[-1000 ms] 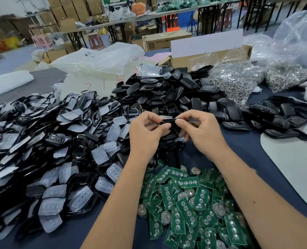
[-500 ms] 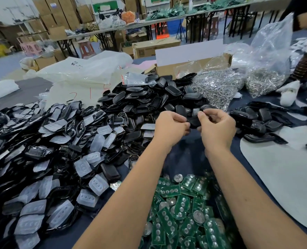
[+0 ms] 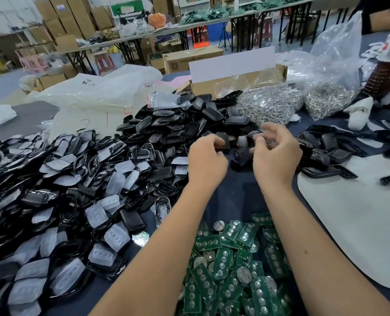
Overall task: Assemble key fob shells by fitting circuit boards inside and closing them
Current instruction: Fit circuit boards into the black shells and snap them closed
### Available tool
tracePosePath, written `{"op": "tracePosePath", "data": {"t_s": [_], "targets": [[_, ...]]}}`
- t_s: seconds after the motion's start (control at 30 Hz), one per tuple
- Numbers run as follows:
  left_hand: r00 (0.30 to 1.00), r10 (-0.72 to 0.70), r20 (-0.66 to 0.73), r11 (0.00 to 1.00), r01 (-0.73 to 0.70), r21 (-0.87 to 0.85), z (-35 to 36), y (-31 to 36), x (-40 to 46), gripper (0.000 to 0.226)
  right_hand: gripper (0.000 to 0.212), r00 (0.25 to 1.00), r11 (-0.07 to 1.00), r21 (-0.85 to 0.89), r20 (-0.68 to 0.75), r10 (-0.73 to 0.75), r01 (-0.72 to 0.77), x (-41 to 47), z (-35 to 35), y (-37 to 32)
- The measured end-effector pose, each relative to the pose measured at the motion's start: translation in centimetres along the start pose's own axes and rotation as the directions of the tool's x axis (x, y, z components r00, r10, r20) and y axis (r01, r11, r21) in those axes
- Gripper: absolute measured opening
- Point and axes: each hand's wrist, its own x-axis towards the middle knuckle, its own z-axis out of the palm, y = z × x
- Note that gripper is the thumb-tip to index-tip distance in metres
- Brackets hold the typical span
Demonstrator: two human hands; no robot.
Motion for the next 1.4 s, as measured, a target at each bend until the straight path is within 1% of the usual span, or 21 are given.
{"op": "tracePosePath", "data": {"t_s": [0.1,0.17,0.23,0.3,0.33,0.4,0.47,0.53,0.6,0.67,0.73,0.77,0.8,0.9,1.0,1.03,1.1,1.2,1.27,1.33,1.4], "targets": [[0.998,-0.029,-0.062,0.999,0.027,-0.027,-1.4,-1.1,-0.3,0.027,0.023,0.975,0.999,0.022,0.218,-0.038,0.034,-0.7,0.3,-0.6],[0.994,-0.014,-0.111,0.998,0.021,0.062,-2.1,-2.0,-0.4,0.027,0.015,0.926,0.998,0.024,0.373,-0.057,0.052,-1.2,0.3,-0.9],[0.99,-0.009,-0.142,0.979,0.037,0.2,-2.8,-2.9,-0.3,0.025,0.012,0.835,0.992,0.006,0.54,-0.108,0.125,-1.7,0.5,-1.2],[0.994,-0.004,-0.111,0.948,0.039,0.315,-3.4,-3.7,0.1,0.027,0.014,0.719,0.976,-0.019,0.68,-0.145,0.215,-2.1,0.6,-1.3],[0.996,-0.005,-0.088,0.938,0.036,0.346,-3.7,-4.1,0.3,0.028,0.015,0.66,0.968,-0.034,0.737,-0.143,0.248,-2.2,0.7,-1.3],[0.998,-0.011,-0.06,0.942,0.031,0.336,-4.1,-4.5,0.8,0.024,0.015,0.547,0.96,-0.07,0.832,-0.094,0.27,-2.5,0.8,-1.4],[0.997,-0.043,-0.063,0.961,0.059,0.271,-4.4,-4.7,1.0,0.017,0.012,0.465,0.954,-0.116,0.885,-0.027,0.276,-2.7,1.0,-1.4],[0.994,-0.088,-0.067,0.962,0.102,0.252,-4.6,-4.7,1.2,0.018,0.012,0.433,0.941,-0.157,0.901,0.013,0.299,-2.6,1.1,-1.4],[0.992,-0.116,-0.05,0.953,0.125,0.276,-4.7,-4.7,1.4,0.018,0.016,0.386,0.942,-0.175,0.921,0.054,0.285,-2.3,0.9,-1.7],[0.991,-0.128,-0.04,0.953,0.134,0.271,-4.7,-4.7,1.5,0.018,0.018,0.292,0.939,-0.201,0.949,0.116,0.279,-1.9,0.3,-2.0],[0.993,-0.097,-0.072,0.962,0.112,0.249,-4.8,-4.6,1.7,0.023,0.02,0.187,0.927,-0.223,0.967,0.172,0.303,-1.7,-0.1,-2.5],[0.994,-0.073,-0.082,0.964,0.092,0.25,-4.9,-4.4,1.9,0.026,0.022,0.16,0.917,-0.226,0.97,0.182,0.329,-1.8,0.0,-2.8],[0.996,-0.054,-0.071,0.962,0.071,0.264,-4.9,-4.2,2.1,0.03,0.025,0.161,0.906,-0.226,0.971,0.179,0.357,-2.1,0.1,-3.0],[0.997,-0.072,0.04,0.942,0.055,0.332,-4.9,-3.8,2.6,0.046,0.037,0.242,0.885,-0.226,0.961,0.134,0.408,-3.2,0.8,-3.6],[0.993,-0.096,0.071,0.926,0.062,0.372,-4.5,-3.7,2.4,0.05,0.042,0.26,0.874,-0.215,0.96,0.106,0.436,-4.0,1.1,-4.0],[0.994,-0.091,0.06,0.922,0.062,0.382,-4.4,-3.7,2.3,0.049,0.041,0.246,0.873,-0.215,0.963,0.114,0.438,-3.9,1.0,-4.1],[0.996,-0.08,0.024,0.919,0.065,0.39,-4.5,-3.8,2.1,0.043,0.037,0.175,0.875,-0.202,0.975,0.137,0.44,-3.7,0.8,-4.2],[0.997,-0.069,-0.033,0.944,0.076,0.32,-5.1,-4.2,2.0,0.02,0.032,0.066,0.879,-0.162,0.987,0.149,0.448,-3.8,0.7,-4.4],[0.993,-0.07,-0.09,0.966,0.09,0.244,-5.7,-4.4,2.0,0.009,0.034,0.041,0.878,-0.146,0.989,0.143,0.456,-4.0,0.9,-4.5],[0.983,-0.075,-0.167,0.98,0.103,0.17,-6.1,-4.3,1.8,0.013,0.034,0.036,0.876,-0.143,0.989,0.143,0.461,-4.1,0.9,-4.5],[0.972,-0.105,-0.211,0.989,0.125,0.083,-6.4,-4.2,1.3,0.019,0.037,0.032,0.877,-0.147,0.988,0.149,0.457,-4.3,1.1,-4.5]]}}
